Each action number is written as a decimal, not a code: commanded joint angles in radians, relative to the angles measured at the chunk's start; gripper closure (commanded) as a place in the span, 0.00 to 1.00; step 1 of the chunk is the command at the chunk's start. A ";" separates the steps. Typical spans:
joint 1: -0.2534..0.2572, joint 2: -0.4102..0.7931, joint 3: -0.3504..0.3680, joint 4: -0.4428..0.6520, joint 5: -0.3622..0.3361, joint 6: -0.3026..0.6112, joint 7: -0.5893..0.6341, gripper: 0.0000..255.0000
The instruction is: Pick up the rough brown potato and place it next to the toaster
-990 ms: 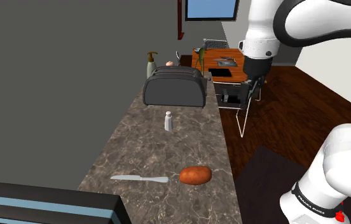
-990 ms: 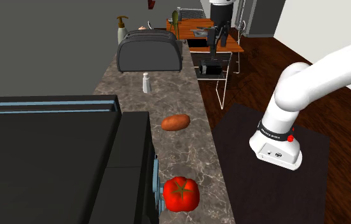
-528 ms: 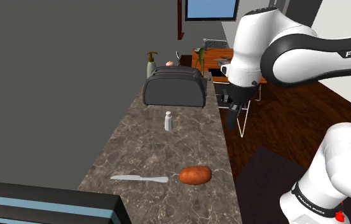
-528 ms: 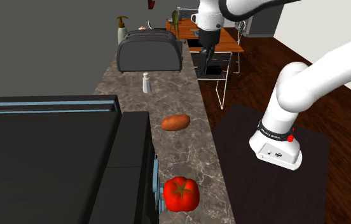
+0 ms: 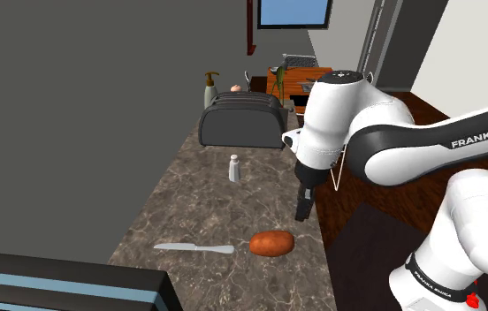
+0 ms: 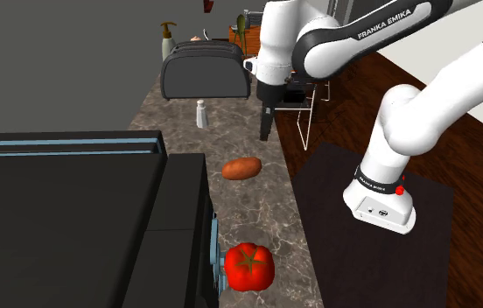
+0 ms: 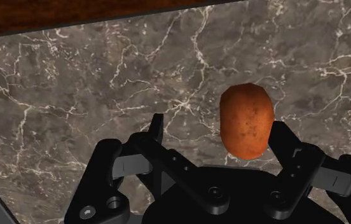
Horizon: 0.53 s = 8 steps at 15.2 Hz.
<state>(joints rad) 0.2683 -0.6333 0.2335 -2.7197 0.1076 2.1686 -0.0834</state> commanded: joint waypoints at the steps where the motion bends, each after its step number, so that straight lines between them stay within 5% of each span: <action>1: 0.031 0.037 0.022 -0.029 0.011 0.088 -0.021 0.00; 5: 0.081 0.147 0.072 -0.064 0.020 0.268 -0.056 0.00; 8: 0.079 0.181 0.081 -0.074 0.016 0.314 -0.054 0.00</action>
<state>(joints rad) 0.3463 -0.4703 0.3082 -2.7874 0.1242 2.4561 -0.1390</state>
